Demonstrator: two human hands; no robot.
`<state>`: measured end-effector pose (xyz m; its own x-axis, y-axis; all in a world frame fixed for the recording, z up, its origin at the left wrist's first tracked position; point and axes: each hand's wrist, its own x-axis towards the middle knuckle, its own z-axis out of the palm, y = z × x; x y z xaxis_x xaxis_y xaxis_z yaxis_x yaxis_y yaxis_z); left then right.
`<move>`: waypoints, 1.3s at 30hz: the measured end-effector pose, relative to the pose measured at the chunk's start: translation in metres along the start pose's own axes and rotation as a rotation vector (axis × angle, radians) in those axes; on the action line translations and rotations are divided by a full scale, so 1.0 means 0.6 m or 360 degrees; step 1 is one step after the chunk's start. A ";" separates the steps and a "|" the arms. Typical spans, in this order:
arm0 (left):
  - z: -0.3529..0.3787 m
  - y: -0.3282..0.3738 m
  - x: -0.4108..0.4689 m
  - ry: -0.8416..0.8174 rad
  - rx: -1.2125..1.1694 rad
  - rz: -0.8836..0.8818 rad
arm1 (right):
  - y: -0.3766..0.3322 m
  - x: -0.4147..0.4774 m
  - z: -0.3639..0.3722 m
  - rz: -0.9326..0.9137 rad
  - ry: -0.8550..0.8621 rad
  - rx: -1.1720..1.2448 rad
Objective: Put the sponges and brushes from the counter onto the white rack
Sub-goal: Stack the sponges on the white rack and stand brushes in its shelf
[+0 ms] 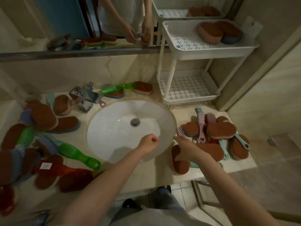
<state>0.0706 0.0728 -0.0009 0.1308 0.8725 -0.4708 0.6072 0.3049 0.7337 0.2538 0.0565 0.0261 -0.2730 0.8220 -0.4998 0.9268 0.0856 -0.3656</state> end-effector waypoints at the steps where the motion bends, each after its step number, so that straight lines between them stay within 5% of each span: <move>1: 0.007 -0.004 0.000 -0.0051 0.0011 -0.0030 | 0.001 -0.001 0.010 0.0015 -0.0058 -0.0136; 5: 0.025 -0.009 -0.004 -0.0161 0.0010 -0.0102 | -0.005 0.006 0.032 0.0038 -0.0236 -0.0573; 12: 0.025 -0.007 -0.011 -0.0128 -0.0101 -0.0181 | -0.016 0.021 0.031 -0.0042 -0.0209 -0.0786; 23: -0.016 0.017 0.001 -0.0497 -0.0480 -0.0182 | -0.019 0.054 -0.053 -0.0191 0.0301 0.0507; 27: -0.017 0.033 0.014 -0.0388 -0.0510 -0.0116 | -0.025 0.058 -0.079 -0.0210 0.0434 0.0830; 31: -0.012 0.038 0.022 -0.0219 -0.0498 -0.0112 | -0.002 0.055 -0.083 -0.0117 0.0507 0.0762; 39: -0.007 0.045 0.037 -0.0108 -0.0636 -0.0201 | 0.089 0.001 -0.066 0.0008 -0.0018 -0.0082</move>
<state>0.0866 0.1020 0.0104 0.1343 0.7959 -0.5904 0.2718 0.5433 0.7943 0.3137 0.0841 0.0375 -0.2711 0.8161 -0.5103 0.9401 0.1107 -0.3224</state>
